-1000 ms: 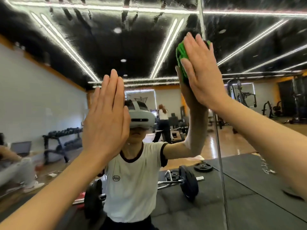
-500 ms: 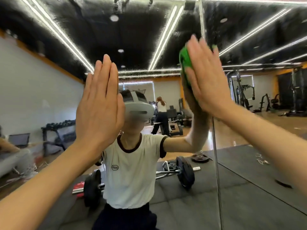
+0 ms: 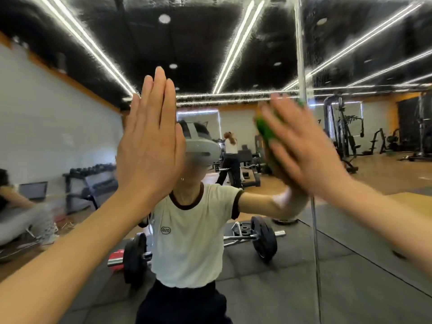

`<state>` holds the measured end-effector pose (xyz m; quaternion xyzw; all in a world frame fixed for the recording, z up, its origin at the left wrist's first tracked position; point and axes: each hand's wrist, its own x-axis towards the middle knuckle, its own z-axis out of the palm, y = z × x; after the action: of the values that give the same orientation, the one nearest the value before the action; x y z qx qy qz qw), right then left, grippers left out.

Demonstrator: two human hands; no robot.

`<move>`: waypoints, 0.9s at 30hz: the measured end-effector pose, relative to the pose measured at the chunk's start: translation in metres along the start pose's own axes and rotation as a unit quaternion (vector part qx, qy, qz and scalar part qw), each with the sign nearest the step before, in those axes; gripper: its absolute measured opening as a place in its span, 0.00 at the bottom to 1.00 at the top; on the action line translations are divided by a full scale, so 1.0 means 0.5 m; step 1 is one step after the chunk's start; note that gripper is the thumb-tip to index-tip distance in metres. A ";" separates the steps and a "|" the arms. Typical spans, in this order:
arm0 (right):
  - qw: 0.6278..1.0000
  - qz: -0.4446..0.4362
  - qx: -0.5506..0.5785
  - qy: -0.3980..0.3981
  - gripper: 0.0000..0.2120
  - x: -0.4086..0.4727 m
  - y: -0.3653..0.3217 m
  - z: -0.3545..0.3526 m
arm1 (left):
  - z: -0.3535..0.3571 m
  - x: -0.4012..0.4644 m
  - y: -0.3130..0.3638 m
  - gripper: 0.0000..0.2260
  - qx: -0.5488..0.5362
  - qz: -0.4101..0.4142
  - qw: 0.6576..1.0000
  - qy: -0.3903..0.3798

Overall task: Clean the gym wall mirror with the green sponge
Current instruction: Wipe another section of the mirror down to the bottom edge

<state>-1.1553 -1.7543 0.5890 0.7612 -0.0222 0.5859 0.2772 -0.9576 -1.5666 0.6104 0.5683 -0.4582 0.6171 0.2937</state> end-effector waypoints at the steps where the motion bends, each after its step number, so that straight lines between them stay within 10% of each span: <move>1: 0.998 0.053 0.026 0.029 0.24 0.068 0.017 -0.005 | 0.000 0.000 0.000 0.27 -0.002 0.001 1.000 -0.001; 6: 0.983 0.154 0.032 0.091 0.25 0.130 -0.007 0.018 | -0.001 0.000 -0.001 0.27 0.000 0.003 1.000 0.000; 13: 0.992 -0.080 -0.073 -0.057 0.27 -0.196 -0.118 0.042 | 0.000 0.001 -0.002 0.27 0.000 0.000 1.000 0.002; 21: 0.971 0.212 -0.002 0.113 0.28 0.176 -0.036 0.025 | 0.000 0.000 0.000 0.27 -0.004 -0.002 1.000 0.010; 27: 0.991 -0.117 -0.053 -0.046 0.26 -0.170 -0.217 0.074 | 0.001 0.002 -0.002 0.27 -0.005 -0.002 1.000 0.008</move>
<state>-1.1107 -1.7039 0.4631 0.7690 0.0232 0.5114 0.3830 -0.9569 -1.5668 0.6113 0.5625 -0.4580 0.6188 0.3014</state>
